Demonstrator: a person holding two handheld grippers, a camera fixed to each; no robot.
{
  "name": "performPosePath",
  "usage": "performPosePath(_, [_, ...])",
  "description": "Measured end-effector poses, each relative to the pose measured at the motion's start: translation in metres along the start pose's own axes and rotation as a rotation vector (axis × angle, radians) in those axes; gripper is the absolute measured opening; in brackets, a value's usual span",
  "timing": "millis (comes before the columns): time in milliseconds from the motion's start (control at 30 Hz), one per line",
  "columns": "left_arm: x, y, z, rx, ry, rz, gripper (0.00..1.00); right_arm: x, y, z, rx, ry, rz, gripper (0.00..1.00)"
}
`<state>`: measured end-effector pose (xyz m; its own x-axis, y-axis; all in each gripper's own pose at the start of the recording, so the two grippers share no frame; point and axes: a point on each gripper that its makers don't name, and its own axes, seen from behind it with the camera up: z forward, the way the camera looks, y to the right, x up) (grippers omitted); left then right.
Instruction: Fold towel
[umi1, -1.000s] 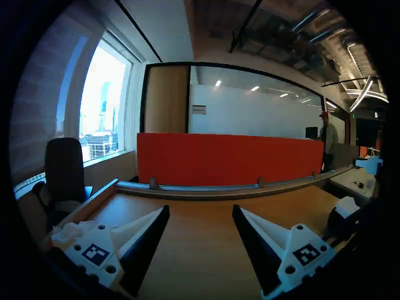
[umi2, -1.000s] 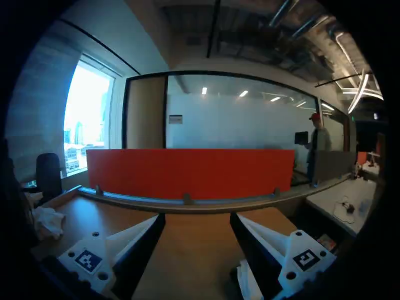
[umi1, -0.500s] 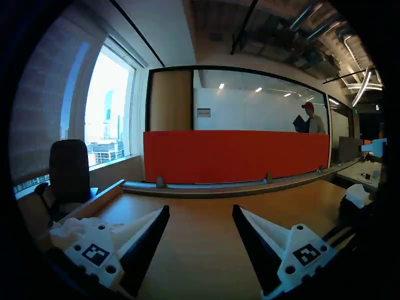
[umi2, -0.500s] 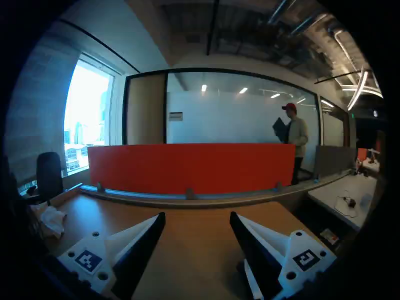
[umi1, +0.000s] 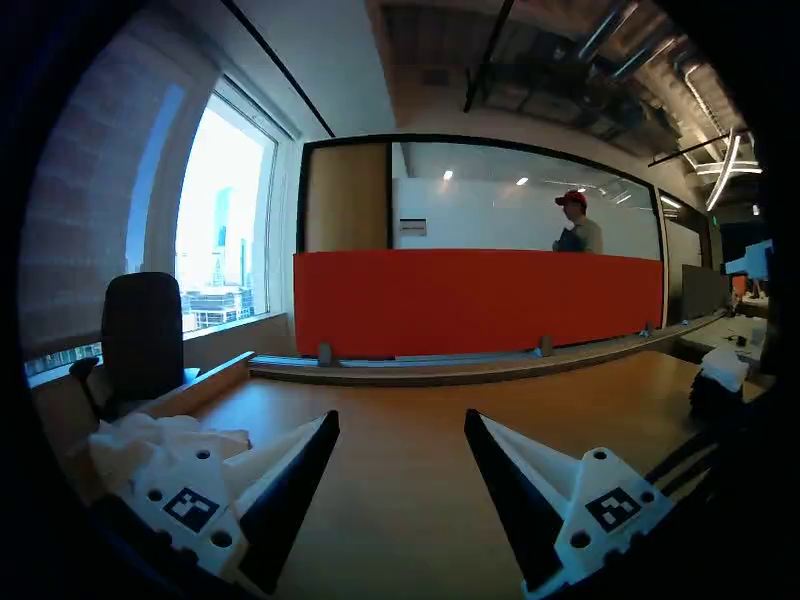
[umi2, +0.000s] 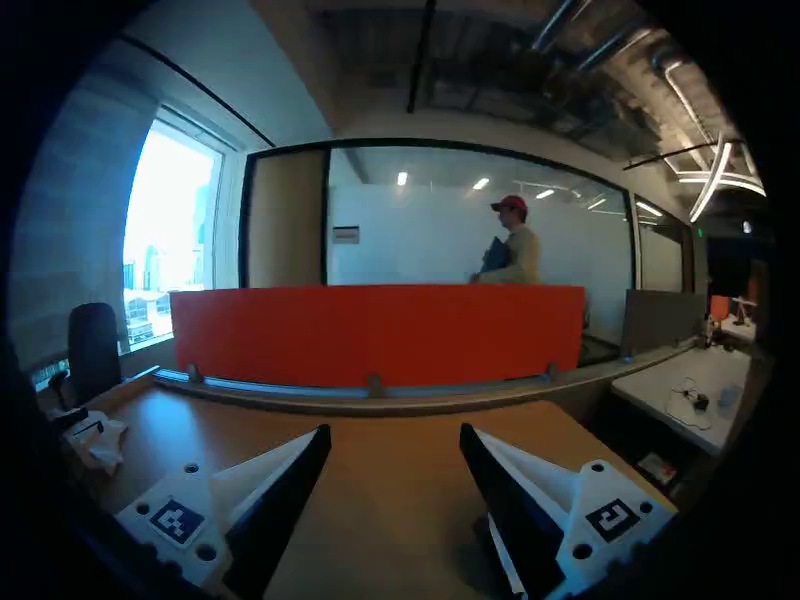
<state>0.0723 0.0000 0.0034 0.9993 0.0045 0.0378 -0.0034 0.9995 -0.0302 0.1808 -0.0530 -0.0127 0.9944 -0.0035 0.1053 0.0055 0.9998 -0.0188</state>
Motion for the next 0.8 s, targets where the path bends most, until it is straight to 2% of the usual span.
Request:
performPosePath(167, [-0.016, -0.002, 0.0, 0.005, 0.009, 0.0, 0.93, -0.007, -0.006, 0.001, 0.001, 0.005, -0.021, 1.0])
performPosePath(467, [-0.041, -0.001, 0.001, 0.004, 0.022, -0.005, 0.93, -0.016, -0.013, 0.005, 0.004, 0.025, -0.016, 1.0])
performPosePath(800, [-0.056, 0.0, 0.002, 0.021, 0.033, -0.001, 0.93, -0.029, -0.008, 0.008, 0.003, 0.027, -0.013, 1.0])
